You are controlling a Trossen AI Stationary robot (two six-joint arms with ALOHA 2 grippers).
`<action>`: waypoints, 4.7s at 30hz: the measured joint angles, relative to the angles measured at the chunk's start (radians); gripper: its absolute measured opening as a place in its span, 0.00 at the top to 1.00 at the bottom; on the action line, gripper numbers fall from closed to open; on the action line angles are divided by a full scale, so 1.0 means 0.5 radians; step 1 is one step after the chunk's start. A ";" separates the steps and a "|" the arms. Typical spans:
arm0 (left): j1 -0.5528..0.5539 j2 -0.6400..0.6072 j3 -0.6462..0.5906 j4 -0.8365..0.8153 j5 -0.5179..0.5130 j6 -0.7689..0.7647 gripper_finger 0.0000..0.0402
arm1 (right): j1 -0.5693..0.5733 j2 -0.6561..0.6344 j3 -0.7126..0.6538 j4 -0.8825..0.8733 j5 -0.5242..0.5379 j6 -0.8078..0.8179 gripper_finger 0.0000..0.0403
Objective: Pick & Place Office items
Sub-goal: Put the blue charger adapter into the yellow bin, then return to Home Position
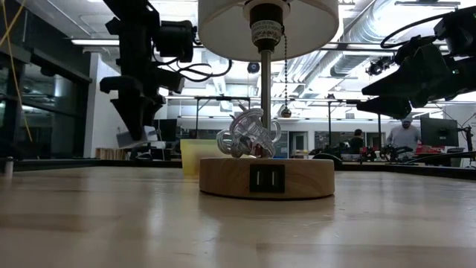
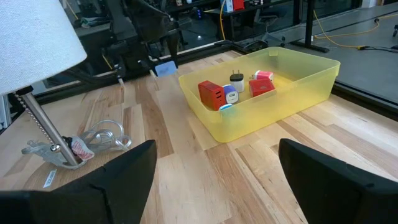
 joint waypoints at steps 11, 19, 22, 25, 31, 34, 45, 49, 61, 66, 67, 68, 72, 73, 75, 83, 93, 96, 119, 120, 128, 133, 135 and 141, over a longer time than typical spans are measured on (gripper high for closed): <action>0.046 0.000 0.040 0.042 -0.011 -0.076 0.45 | 0.000 0.000 0.000 0.000 0.000 0.000 0.19; 0.176 0.018 0.181 0.107 -0.014 0.061 0.45 | 0.000 0.000 0.000 0.000 0.000 0.001 0.19; 0.210 0.053 0.224 0.174 -0.014 0.114 0.45 | 0.000 0.000 0.000 -0.001 0.000 0.001 0.19; 0.238 0.117 0.282 0.206 -0.015 0.129 0.45 | -0.001 0.001 0.000 0.000 0.000 0.000 0.19; 0.261 0.267 0.431 0.296 -0.013 0.189 0.45 | -0.001 0.001 0.000 0.003 0.000 0.001 0.19; 0.261 0.328 0.519 0.338 -0.010 0.244 0.45 | -0.001 0.001 0.000 0.003 0.001 0.001 0.19; 0.264 0.523 0.620 0.532 0.004 0.371 0.45 | 0.000 0.001 0.000 0.004 0.000 0.001 0.19; 0.283 0.580 0.620 0.594 0.021 0.390 0.45 | 0.000 0.001 0.000 0.003 0.000 0.000 0.19; 0.339 0.646 0.620 0.616 0.057 0.420 0.45 | 0.000 0.000 0.000 0.002 0.000 0.001 0.19; 0.330 0.686 0.618 0.683 0.072 0.484 0.45 | -0.001 0.001 0.000 0.002 0.000 0.000 0.19; 0.330 0.700 0.616 0.697 0.074 0.494 0.45 | 0.000 0.001 0.000 0.002 0.000 0.000 0.19; 0.330 0.710 0.616 0.747 0.077 0.505 0.45 | -0.001 0.001 0.000 0.002 0.000 0.000 0.19; 0.329 0.742 0.616 0.846 0.121 0.527 0.45 | 0.000 0.001 0.000 0.000 0.000 0.000 0.19; 0.330 0.747 0.616 0.861 0.138 0.534 0.45 | 0.000 0.001 0.000 0.002 0.000 0.000 0.19; 0.329 0.755 0.617 0.865 0.159 0.540 0.45 | 0.000 0.007 0.000 0.003 0.001 0.000 0.19; 0.320 0.774 0.618 0.878 0.163 0.522 0.45 | 0.000 0.014 0.000 0.008 0.002 0.001 0.19; 0.319 0.774 0.618 0.885 0.171 0.521 0.36 | 0.000 0.014 0.000 0.009 0.002 0.000 0.19; 0.319 0.774 0.618 0.884 0.172 0.519 0.33 | 0.000 0.014 0.000 0.009 0.002 0.001 0.19; 0.319 0.774 0.618 0.884 0.169 0.500 0.32 | -0.001 0.014 0.000 0.011 0.001 0.000 0.19; 0.319 0.774 0.618 0.884 0.169 0.500 0.32 | 0.000 0.014 0.000 0.011 0.001 0.000 0.19; 0.319 0.668 0.618 0.863 0.164 0.500 0.32 | -0.001 0.014 0.000 0.011 0.001 0.001 0.19; 0.325 0.533 0.618 0.738 0.164 0.484 0.32 | 0.000 0.014 0.000 0.011 0.000 0.001 0.19; 0.336 0.468 0.618 0.659 0.165 0.461 0.32 | 0.000 0.014 0.000 0.010 0.000 0.000 0.19; 0.364 0.301 0.616 0.389 0.165 0.367 0.32 | 0.000 0.014 0.000 0.009 0.000 0.000 0.19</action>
